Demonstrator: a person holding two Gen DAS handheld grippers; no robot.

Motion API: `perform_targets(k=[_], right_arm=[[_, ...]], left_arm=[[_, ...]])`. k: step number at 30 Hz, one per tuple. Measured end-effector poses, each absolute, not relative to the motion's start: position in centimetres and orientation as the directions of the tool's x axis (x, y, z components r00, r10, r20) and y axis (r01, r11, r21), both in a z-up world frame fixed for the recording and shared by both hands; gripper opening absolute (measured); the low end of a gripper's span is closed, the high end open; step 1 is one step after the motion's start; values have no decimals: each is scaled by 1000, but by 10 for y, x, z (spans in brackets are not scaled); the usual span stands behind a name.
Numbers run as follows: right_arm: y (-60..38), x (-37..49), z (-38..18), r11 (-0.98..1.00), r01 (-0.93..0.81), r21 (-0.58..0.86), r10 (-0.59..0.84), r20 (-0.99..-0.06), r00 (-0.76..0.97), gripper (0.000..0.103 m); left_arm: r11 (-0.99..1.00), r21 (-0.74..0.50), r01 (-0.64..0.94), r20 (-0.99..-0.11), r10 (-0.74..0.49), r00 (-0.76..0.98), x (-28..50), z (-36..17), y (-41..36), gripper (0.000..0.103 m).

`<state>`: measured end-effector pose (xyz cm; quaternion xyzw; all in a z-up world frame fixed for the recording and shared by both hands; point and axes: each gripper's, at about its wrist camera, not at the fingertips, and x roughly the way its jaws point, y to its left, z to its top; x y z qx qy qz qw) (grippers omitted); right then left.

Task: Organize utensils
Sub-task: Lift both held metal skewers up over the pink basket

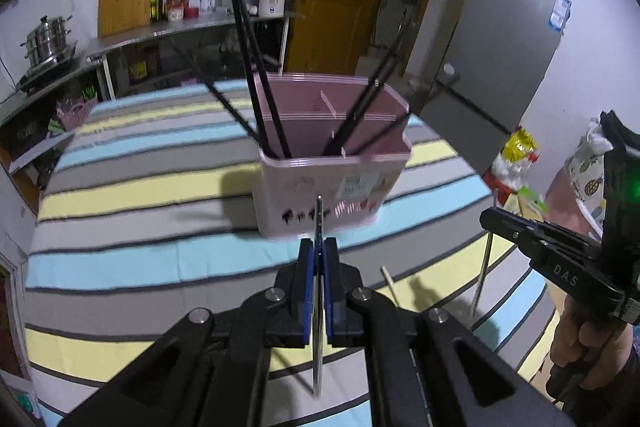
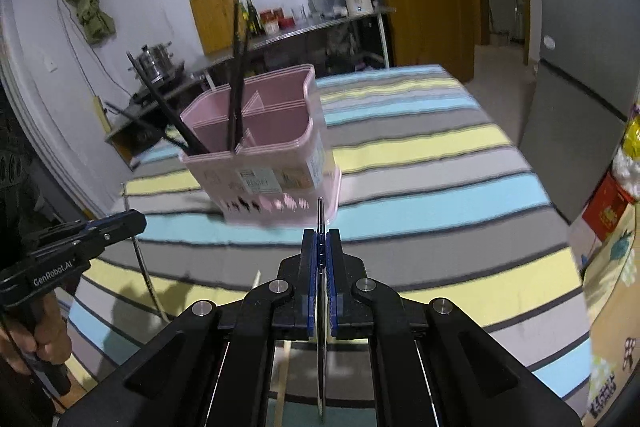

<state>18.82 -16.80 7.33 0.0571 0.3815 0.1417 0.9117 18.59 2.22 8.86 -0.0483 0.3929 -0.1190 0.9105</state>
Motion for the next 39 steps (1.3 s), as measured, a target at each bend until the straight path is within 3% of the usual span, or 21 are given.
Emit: perform_targets(k=[8,26,39], right_arm=[[-169,179,92,956,-213,203,294,-647,703,4],[-181,146,98,959,-207,192,282,-668,688,4],[-167,144,130,947,-245,208,322,-594,737,4]], left_arm=[[964,-199,177,-673,-266,690,179,106,36,5],[961,-224,161,-713,-274,645,146,94,42,5],[955,-256,149,-676,-287,679,148,121,55,5]])
